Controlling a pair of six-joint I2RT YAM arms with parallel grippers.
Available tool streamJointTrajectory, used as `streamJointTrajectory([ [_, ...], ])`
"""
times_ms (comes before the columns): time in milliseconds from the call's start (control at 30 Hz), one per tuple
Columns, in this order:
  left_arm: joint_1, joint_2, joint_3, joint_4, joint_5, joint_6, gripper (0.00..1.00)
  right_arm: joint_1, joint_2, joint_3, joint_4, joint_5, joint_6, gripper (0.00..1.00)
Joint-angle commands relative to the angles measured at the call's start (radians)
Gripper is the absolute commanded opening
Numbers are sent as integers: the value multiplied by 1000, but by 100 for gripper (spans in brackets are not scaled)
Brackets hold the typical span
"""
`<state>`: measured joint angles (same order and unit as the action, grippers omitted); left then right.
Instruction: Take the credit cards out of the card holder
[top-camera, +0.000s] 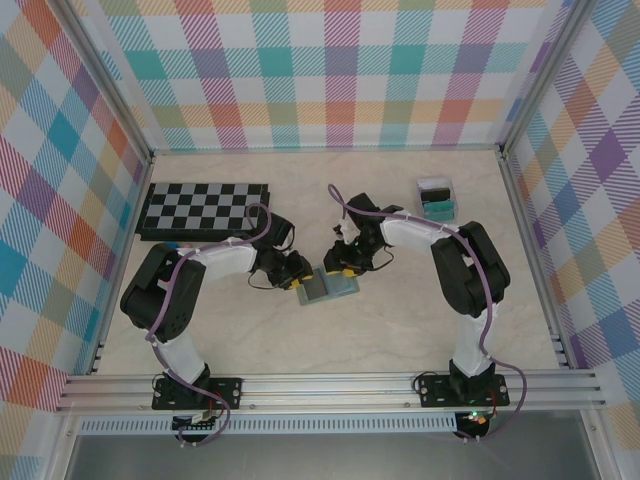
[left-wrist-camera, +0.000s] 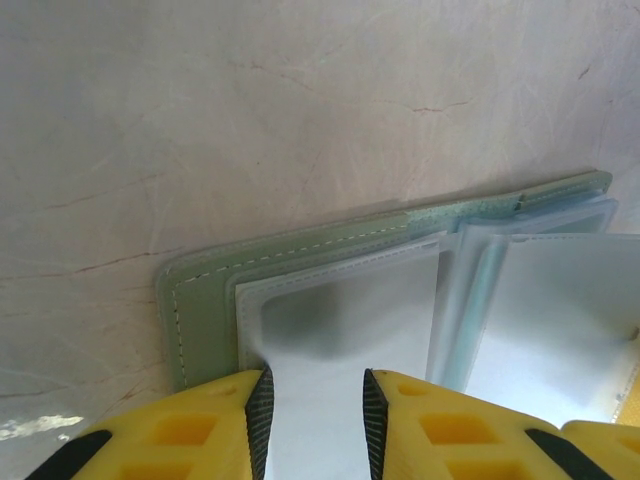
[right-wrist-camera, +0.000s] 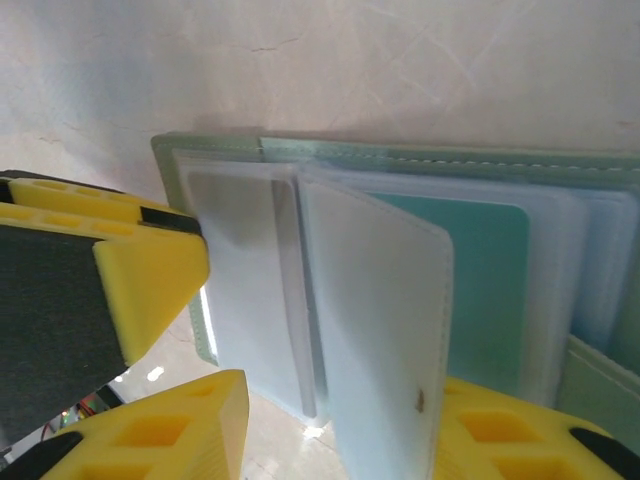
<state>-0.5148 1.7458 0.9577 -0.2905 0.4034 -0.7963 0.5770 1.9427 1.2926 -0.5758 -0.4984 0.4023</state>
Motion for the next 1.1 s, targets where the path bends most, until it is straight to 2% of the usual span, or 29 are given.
streamJointTrajectory([
  [0,-5,24,-19,-17,-10,12,32,4,-21,7,31,-87,-15,44],
  [167,-4,3,-15,-41,-31,19,32,7,-52,-17,81,-169,-8,44],
  [300,21,-68,-32,-63,-95,8,35,20,-59,-34,111,-218,-4,45],
  [500,120,-194,-107,-53,-120,-20,39,64,-25,-44,167,-240,40,45],
  [667,141,-259,-117,-67,-114,-8,42,95,0,-28,177,-237,52,46],
  [900,139,-279,-107,-46,-33,0,42,79,-86,-32,123,-38,33,43],
  [1067,114,-273,-65,-49,6,10,36,57,-144,-85,133,97,57,40],
])
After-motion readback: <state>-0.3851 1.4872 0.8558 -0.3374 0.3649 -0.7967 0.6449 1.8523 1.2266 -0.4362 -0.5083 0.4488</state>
